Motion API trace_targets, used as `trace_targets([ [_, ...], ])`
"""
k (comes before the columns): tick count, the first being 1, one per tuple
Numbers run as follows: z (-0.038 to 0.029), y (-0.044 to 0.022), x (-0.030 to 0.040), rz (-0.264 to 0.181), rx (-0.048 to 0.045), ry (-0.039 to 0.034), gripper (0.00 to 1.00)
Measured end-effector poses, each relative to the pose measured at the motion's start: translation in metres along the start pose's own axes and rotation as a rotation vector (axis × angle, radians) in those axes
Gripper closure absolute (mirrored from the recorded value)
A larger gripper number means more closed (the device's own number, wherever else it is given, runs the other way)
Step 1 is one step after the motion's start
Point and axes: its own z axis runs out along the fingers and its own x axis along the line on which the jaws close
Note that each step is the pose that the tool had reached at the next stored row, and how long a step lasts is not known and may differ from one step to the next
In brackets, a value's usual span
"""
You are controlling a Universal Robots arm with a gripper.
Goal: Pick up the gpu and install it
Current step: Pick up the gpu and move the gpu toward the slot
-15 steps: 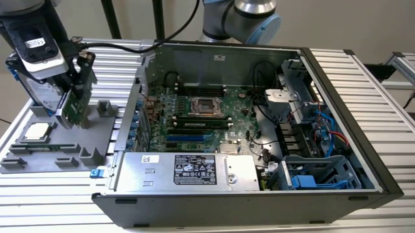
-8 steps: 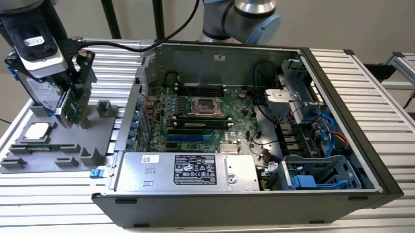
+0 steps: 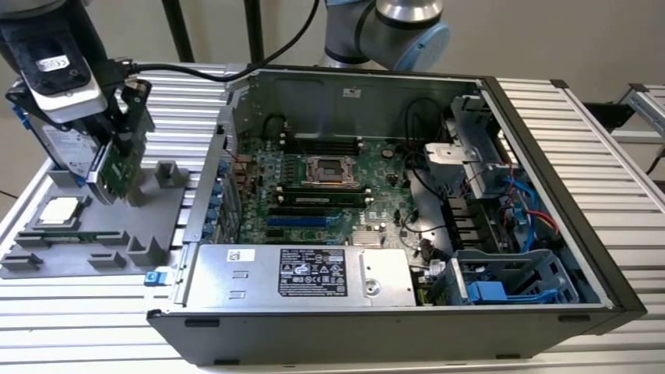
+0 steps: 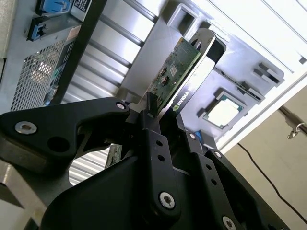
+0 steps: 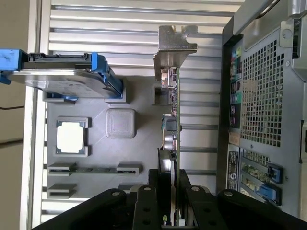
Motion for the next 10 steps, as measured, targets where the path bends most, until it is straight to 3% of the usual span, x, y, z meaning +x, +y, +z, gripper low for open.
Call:
trace_targets([
  [10,-0.0036,0.0002,-0.0001,0.000,-0.0005,0.0000,1.00],
])
